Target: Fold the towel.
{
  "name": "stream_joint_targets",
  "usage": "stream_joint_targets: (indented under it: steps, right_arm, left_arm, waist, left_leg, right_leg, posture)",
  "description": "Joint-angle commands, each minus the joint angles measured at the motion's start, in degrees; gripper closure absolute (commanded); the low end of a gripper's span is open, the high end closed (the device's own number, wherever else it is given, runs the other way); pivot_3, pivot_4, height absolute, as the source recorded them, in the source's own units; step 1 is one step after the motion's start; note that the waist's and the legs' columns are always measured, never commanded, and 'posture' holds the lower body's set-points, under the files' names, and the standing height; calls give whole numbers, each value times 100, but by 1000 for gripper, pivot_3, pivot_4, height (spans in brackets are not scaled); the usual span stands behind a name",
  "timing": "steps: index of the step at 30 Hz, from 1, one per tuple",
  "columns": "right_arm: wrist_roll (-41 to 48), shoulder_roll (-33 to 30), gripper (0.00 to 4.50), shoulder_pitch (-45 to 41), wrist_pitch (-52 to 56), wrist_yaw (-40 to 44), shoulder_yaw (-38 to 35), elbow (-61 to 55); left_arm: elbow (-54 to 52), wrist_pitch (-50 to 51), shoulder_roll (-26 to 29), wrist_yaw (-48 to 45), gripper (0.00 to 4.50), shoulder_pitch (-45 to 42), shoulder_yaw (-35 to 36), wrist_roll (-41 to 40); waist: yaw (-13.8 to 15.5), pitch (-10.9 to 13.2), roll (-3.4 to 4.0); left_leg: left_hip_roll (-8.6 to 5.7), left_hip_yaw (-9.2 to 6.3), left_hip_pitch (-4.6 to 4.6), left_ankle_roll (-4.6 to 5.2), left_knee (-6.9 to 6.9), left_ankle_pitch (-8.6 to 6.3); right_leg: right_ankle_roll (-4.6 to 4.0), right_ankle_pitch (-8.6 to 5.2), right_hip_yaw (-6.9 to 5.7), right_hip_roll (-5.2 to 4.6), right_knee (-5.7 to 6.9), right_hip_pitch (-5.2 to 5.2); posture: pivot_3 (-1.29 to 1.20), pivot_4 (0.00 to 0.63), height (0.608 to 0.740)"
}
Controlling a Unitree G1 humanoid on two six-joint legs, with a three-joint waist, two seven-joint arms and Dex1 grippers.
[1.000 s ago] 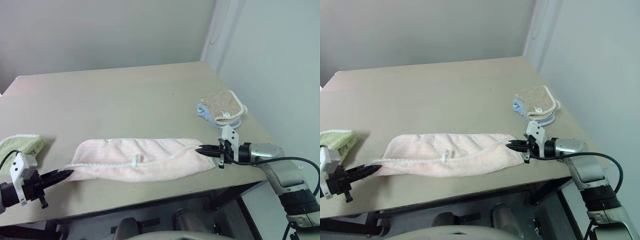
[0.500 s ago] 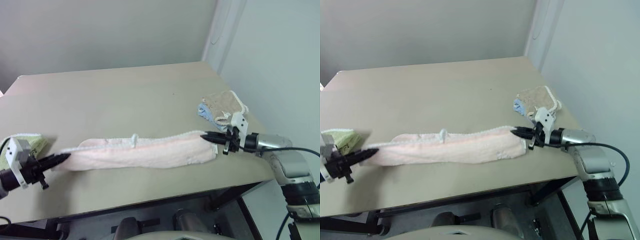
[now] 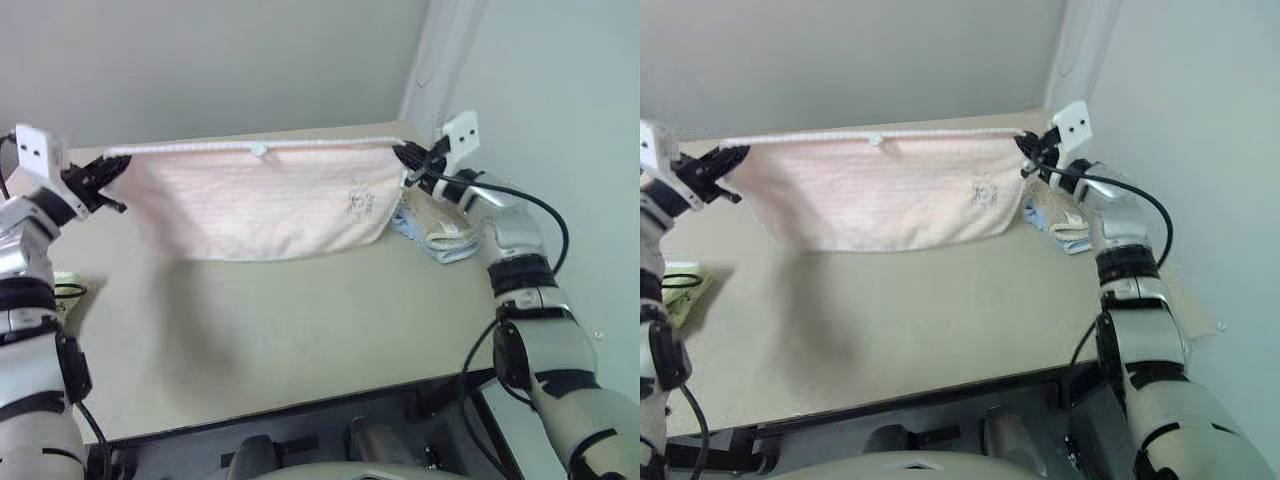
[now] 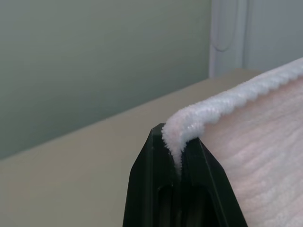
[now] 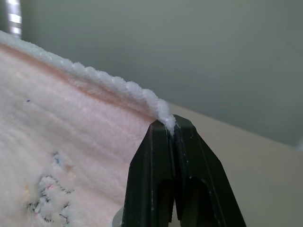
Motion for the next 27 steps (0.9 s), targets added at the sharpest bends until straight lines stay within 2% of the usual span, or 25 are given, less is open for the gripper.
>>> stream_joint_targets:
  steps: [1, 2, 6, 10, 13, 18, 21, 23, 27]
  right_arm:
    - [-51, -125, 4500, -415, -462, -506, -394, 766]
    - [-50, -107, 4500, -457, -546, -468, -390, 884]
    - [203, -167, 4500, 33, -407, 519, -362, 418]
    - [491, -414, 4500, 953, 163, 1281, -352, -812]
    - [910, -824, 4500, 2149, 1077, 1894, -354, -2468]
    - [1390, -1433, 4500, 3684, 2313, 2113, -457, -4462]
    - [1627, -1636, 4500, 4286, 2744, 2090, -565, -5197]
    - [1754, -1781, 4500, 4671, 2956, 2085, -606, -5606]
    - [1911, -1987, 4500, 5333, 3206, 2039, -697, -6187]
  left_arm:
    - [556, -622, 265, 546, 4472, -429, 113, 243]
    - [635, -862, 288, 607, 4472, -459, 38, 366]
    - [563, -1057, 497, -610, 4472, -12, -41, 341]
    - [85, -1015, 697, -1764, 4472, 915, 18, 125]
    - [-586, -854, 887, -2315, 4472, 2028, 252, -152]
    - [-2076, 8, 1063, -2488, 4472, 3709, 831, -806]
    - [-2860, 294, 1124, -2491, 4472, 4724, 1113, -917]
    - [-3371, 558, 1126, -2486, 4472, 5355, 1352, -1057]
    - [-4331, 1125, 1146, -2476, 4472, 6422, 1806, -1240]
  waist:
    - [-15, 0, 0]
    - [-31, 0, 0]
    - [-85, -1, 0]
    - [-109, 0, 8]
    - [-103, -2, 15]
    - [-64, 0, 11]
    - [-75, 2, 10]
    - [-71, 4, 6]
    - [-62, 2, -2]
  left_leg:
    - [0, 0, -3, 1, -4, 0]
    - [0, -1, -4, 1, -7, -1]
    - [0, 0, -7, 4, -5, -2]
    - [0, -2, 3, 5, 0, -3]
    - [1, -5, 3, 5, 18, -2]
    - [8, -4, 20, 5, 23, -3]
    - [14, 3, 44, 5, 29, -3]
    - [15, 16, 104, 3, 24, -4]
    - [18, 25, 110, 0, 24, -6]
  right_leg:
    - [0, 0, 0, 0, -1, -4]
    - [0, 0, 0, 0, -1, -5]
    - [2, -1, 0, -3, -1, -4]
    - [4, -4, 0, -1, 8, 6]
    - [4, -7, 4, 2, 38, -1]
    - [-15, -38, 5, 7, 92, -6]
    - [-26, -61, 9, 11, 96, 5]
    - [-34, -66, 20, 9, 93, 51]
    - [-36, -67, 19, -5, 73, 56]
  posture:
    - [0, 0, 740]
    - [0, 0, 740]
    - [0, 0, 740]
    - [0, 0, 740]
    - [0, 0, 740]
    - [0, 0, 740]
    - [0, 0, 740]
    - [0, 0, 740]
    - [0, 0, 740]
